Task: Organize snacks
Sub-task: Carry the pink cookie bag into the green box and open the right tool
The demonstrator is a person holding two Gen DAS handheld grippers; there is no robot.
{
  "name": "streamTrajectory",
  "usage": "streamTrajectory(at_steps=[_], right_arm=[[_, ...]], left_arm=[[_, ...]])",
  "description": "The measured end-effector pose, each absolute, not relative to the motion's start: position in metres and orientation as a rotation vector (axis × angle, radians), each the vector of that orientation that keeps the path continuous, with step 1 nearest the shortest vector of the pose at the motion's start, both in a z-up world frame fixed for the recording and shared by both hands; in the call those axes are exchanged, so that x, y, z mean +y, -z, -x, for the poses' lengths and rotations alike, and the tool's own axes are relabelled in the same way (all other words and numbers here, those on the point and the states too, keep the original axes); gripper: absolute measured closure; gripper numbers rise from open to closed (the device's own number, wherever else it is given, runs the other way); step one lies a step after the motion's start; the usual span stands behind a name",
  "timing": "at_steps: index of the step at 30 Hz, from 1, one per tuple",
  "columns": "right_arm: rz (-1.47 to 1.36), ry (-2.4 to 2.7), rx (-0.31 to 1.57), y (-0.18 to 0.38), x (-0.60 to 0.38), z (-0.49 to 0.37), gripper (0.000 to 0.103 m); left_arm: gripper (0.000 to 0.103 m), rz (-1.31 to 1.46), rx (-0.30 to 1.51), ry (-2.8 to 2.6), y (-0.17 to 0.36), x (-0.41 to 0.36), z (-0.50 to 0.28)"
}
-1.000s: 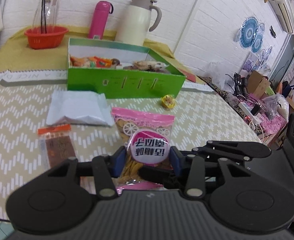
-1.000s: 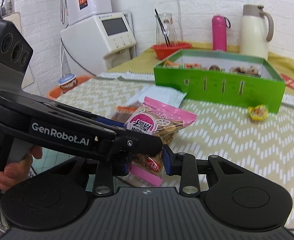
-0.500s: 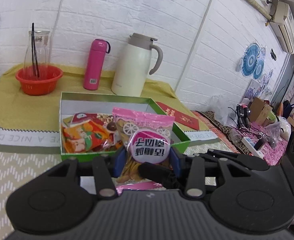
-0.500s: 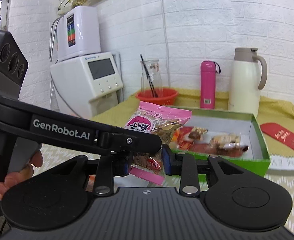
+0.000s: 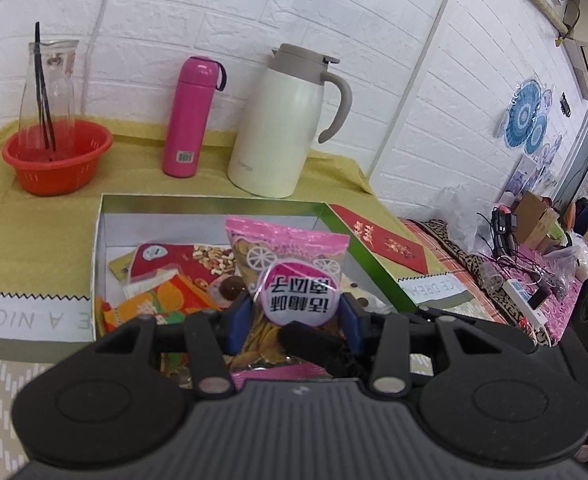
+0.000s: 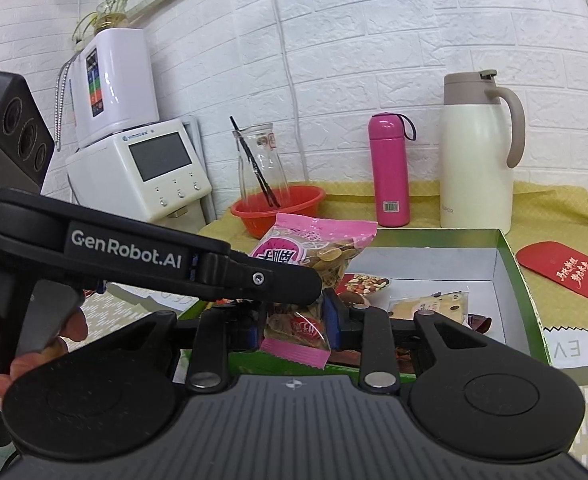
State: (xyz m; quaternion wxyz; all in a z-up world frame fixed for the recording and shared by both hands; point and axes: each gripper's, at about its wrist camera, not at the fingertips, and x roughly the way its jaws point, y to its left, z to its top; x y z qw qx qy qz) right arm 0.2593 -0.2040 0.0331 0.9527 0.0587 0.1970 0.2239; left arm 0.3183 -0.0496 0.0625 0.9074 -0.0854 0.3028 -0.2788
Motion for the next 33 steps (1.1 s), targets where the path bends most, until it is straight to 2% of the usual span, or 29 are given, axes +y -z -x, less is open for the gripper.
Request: streamTrajectory(at_steps=[9,12,13,15,16,20,33], right_arm=[[-0.131,-0.442,0.429,-0.022,-0.207,-0.277,0.05],[-0.108,-0.441,0.419,-0.021,-0.206,-0.279,0.045],[-0.091,-0.438,0.409,-0.021,-0.205,-0.277,0.042],[-0.036,-0.426,0.39,-0.021,-0.203,-0.275,0.009],[-0.012,-0.412,0.372,-0.021,-0.201,-0.272,0.0],[0.076,-0.378,0.326,-0.019,-0.197,-0.263,0.0],[0.083,-0.37,0.325,-0.031,-0.195,-0.244,0.0]], left_arm=[[0.059,0.176,0.656,0.564,-0.051,-0.054,-0.341],[0.055,0.148,0.643,0.556,-0.052,-0.057,-0.342],[0.03,0.139,0.628,0.54,-0.052,-0.057,-0.34],[0.011,0.144,0.576,0.495,-0.055,-0.054,-0.334],[0.0,0.146,0.552,0.475,-0.057,-0.052,-0.331],[0.0,0.155,0.523,0.435,-0.063,-0.045,-0.328],[0.0,0.124,0.532,0.376,-0.071,-0.04,-0.303]])
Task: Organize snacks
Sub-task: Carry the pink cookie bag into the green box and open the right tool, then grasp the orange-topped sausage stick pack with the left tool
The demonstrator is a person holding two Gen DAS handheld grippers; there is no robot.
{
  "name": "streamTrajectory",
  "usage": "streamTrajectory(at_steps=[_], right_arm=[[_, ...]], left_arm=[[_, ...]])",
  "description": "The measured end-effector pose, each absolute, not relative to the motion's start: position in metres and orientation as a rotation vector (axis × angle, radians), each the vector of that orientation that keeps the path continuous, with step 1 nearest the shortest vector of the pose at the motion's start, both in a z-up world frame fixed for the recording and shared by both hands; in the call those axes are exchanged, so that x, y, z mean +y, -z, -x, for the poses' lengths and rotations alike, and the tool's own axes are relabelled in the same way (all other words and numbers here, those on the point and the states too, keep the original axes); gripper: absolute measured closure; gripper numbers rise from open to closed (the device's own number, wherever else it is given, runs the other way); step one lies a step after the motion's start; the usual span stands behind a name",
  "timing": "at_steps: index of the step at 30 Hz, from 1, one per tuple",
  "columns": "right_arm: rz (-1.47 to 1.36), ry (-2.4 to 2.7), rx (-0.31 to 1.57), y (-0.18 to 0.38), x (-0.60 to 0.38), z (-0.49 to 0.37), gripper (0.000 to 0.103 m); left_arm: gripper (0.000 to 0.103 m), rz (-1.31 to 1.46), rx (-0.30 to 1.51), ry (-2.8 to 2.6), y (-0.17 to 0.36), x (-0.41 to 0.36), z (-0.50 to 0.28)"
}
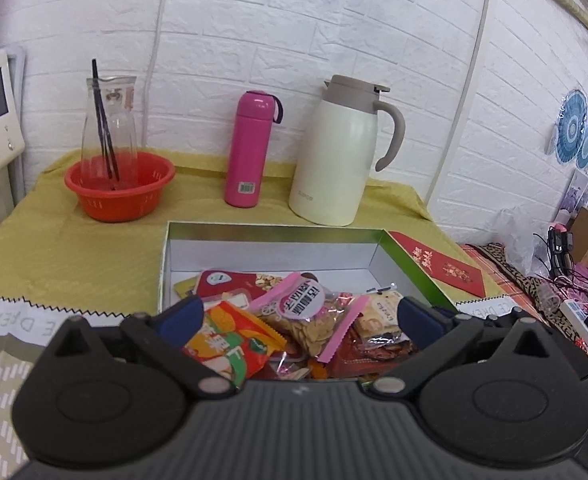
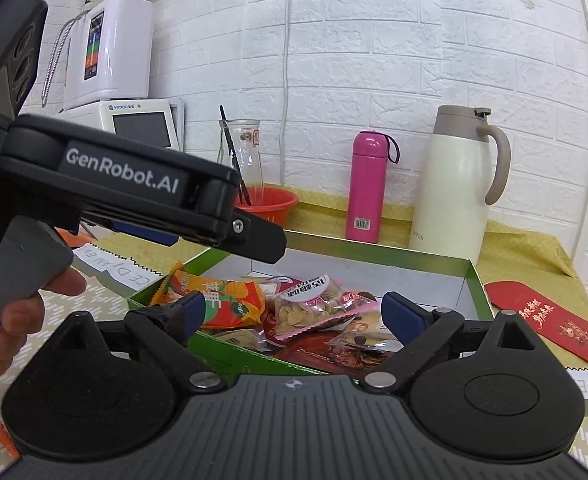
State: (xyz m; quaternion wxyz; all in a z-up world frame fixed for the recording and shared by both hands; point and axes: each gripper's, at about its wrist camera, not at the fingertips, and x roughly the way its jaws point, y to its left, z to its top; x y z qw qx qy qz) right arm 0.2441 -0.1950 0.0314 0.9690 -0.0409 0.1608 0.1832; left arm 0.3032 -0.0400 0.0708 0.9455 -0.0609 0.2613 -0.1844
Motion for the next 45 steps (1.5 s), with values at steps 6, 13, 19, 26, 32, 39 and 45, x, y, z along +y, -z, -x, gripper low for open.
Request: streamTrajectory(at_steps=[6,13,19,26,32,39,45], right_arm=[[0.1,-0.377,0.316,-0.038,-0.194,-0.225,0.0],[0.109,-0.385,0.319,-0.045,-0.195,-0.194,0.0],[0.127,-0.386,0.376,-0.037,-0.203,-0.157,0.0],[0.069,-0.453,0.507,-0.016,-0.196,-0.128,0.0],[0.062,-0.576,0.59,0.005,-0.151,-0.12,0.0],[0.02,-0.595,0.665,0.013,-0.082,-0.132,0.0],[0.047,-0.513,0.661,0.019,-0.045,-0.14,0.0]], left_arm=[[0.0,0.121,0.524,0.374,-0.08,-0.039,-0.282],[0.0,0.102,0.512,0.372,-0.092,-0.035,-0.241],[0.0,0.113,0.551,0.329,-0.081,-0.009,-0.199],[0.0,0.174,0.64,0.301,-0.039,0.044,-0.162],[0.001,0.27,0.71,0.297,-0.015,0.076,-0.157],[0.024,0.295,0.771,0.346,-0.006,0.081,-0.174],[0.024,0.315,0.829,0.344,0.004,0.086,-0.193]])
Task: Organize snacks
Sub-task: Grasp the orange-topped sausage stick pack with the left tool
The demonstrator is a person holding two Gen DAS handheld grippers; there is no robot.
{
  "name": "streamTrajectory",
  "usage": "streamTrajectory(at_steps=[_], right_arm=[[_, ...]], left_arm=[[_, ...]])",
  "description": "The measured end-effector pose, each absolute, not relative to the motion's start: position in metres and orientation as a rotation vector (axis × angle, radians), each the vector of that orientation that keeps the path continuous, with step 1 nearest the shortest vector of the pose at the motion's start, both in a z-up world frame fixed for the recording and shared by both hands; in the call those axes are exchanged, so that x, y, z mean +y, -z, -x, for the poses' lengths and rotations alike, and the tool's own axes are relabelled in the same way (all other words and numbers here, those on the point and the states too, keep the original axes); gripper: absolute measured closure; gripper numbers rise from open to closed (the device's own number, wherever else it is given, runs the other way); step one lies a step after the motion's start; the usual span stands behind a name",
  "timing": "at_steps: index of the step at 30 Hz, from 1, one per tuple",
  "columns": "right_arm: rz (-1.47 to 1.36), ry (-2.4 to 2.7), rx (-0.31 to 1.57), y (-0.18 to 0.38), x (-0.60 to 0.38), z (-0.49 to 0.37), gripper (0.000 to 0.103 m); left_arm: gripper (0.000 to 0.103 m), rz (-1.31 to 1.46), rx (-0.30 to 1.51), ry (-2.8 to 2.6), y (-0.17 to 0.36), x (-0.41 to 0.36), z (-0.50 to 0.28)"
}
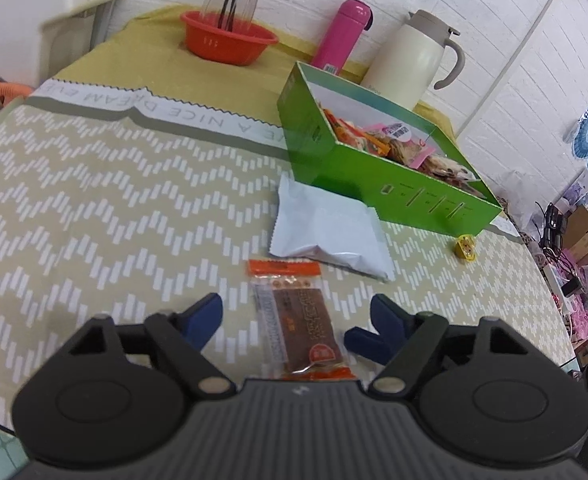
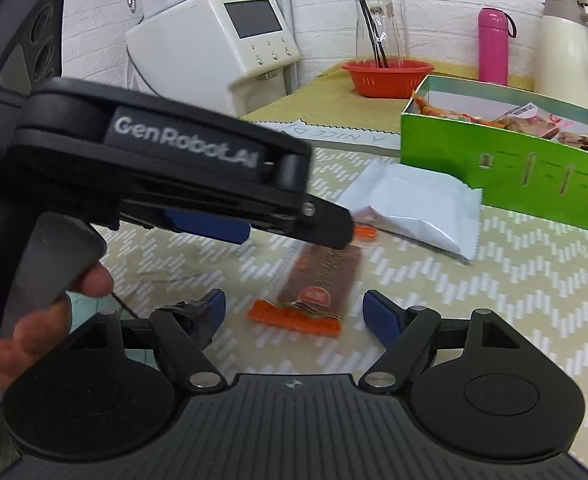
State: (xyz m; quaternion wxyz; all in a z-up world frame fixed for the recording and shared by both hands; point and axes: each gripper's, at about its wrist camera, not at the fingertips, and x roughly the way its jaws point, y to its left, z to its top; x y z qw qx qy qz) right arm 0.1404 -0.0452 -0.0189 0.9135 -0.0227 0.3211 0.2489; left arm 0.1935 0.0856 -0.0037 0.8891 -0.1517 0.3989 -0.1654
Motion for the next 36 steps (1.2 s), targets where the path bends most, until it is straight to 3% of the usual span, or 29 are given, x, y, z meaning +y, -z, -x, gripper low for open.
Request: streamTrajectory(at_steps=[2,3,4,6,7,8,11,13,15,17,23,25,28,36], right_arm=[[0.105,-0.485,0.639,0.019,-0.043,-0.139,0.014],[0.106,-0.495,0.641,0.018,-0.046,-0.139,0.017],[0.112,-0.502,0.639,0.017,-0.049,-0.138,0.032],[0.1,-0.544,0.652,0.016,-0.062,-0.139,0.04],[0.099,-0.548,0.651,0.016,-0.067,-0.139,0.056],[0.093,-0.557,0.656,0.015,-0.071,-0.141,0.066],[0.083,-0.544,0.672,0.013,-0.08,-0.139,0.074],[0.084,-0.537,0.688,0.01,-0.081,-0.137,0.068],[0.079,-0.52,0.689,0.01,-0.077,-0.133,0.047],[0.109,-0.505,0.679,0.011,-0.066,-0.131,0.0],[0.162,-0.47,0.639,0.021,-0.043,-0.131,0.0],[0.163,-0.482,0.63,0.02,-0.044,-0.129,0.0],[0.19,-0.516,0.627,0.018,-0.045,-0.126,0.021],[0.213,-0.644,0.614,0.017,-0.062,-0.107,0.027]], left_arm=[[0.024,0.299,0.835,0.351,0.006,0.083,-0.196],[0.024,0.29,0.835,0.358,0.006,0.081,-0.196],[0.026,0.284,0.835,0.369,0.008,0.079,-0.197],[0.03,0.289,0.853,0.39,0.013,0.075,-0.2],[0.03,0.281,0.841,0.391,0.013,0.072,-0.2],[0.03,0.27,0.836,0.392,0.014,0.068,-0.201],[0.03,0.254,0.829,0.39,0.014,0.061,-0.202],[0.017,0.255,0.824,0.377,0.014,0.059,-0.201],[0.012,0.263,0.831,0.377,0.015,0.06,-0.201],[0.013,0.257,0.841,0.386,0.014,0.061,-0.202],[0.015,0.248,0.876,0.424,0.012,0.067,-0.203],[0.021,0.261,0.879,0.434,0.012,0.071,-0.203],[0.024,0.31,0.873,0.436,0.014,0.078,-0.204],[0.021,0.385,0.832,0.402,0.016,0.083,-0.195]])
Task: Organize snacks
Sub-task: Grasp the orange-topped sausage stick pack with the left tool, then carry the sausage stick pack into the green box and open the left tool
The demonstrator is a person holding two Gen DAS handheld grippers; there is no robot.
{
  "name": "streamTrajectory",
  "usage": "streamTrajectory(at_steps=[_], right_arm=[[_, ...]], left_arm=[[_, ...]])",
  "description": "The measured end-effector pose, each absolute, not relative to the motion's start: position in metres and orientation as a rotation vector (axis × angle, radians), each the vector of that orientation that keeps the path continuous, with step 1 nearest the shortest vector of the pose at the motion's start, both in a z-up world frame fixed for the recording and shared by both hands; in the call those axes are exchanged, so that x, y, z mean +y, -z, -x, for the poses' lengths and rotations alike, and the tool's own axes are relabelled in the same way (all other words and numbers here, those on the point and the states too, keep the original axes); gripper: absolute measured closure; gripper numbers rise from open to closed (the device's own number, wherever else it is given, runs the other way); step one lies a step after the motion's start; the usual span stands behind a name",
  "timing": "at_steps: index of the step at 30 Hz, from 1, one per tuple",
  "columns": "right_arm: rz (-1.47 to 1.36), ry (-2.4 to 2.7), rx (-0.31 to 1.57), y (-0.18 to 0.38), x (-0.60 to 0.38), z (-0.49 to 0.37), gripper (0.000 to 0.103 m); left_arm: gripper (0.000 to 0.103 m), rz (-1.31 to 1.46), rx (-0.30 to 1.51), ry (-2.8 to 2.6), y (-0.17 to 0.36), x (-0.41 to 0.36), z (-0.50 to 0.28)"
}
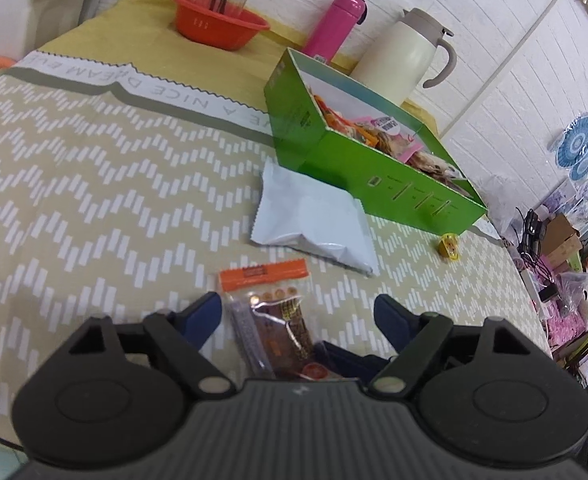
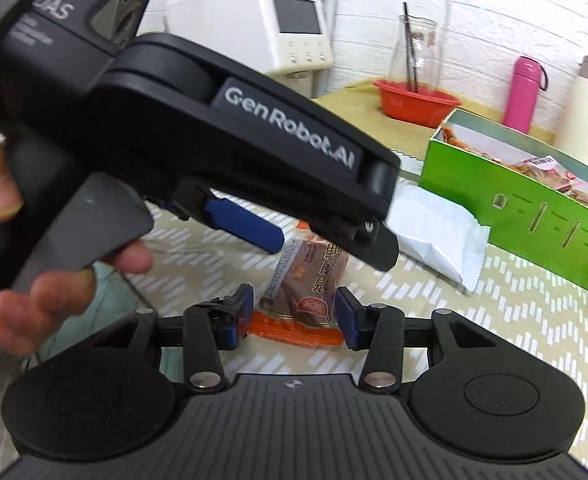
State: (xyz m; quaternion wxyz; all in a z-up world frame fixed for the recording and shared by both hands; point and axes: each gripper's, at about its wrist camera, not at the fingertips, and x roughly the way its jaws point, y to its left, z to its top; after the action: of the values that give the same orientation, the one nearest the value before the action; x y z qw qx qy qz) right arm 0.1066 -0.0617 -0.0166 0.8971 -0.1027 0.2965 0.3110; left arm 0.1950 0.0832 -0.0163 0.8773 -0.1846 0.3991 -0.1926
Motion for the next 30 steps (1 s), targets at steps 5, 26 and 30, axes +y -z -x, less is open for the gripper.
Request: streamTrajectory(at_steps=[5,26,30], right_arm=[[0.218,-0.693,0.611,0.014,-0.075,-0.094,0.031],[0.137,-0.669,0.614,0.012,-0.091,-0.1,0.081],[0.141,-0.68,0.623,0.011,-0.09,-0.102,0.065]], left_arm=[[0.034,0.265,0.828,0.359,0.014,0.069,-0.188],[0.063,0.252,0.822,0.346,0.013,0.063,-0.182],[0.063,0.276,0.836,0.357,0.012,0.066,-0.182]])
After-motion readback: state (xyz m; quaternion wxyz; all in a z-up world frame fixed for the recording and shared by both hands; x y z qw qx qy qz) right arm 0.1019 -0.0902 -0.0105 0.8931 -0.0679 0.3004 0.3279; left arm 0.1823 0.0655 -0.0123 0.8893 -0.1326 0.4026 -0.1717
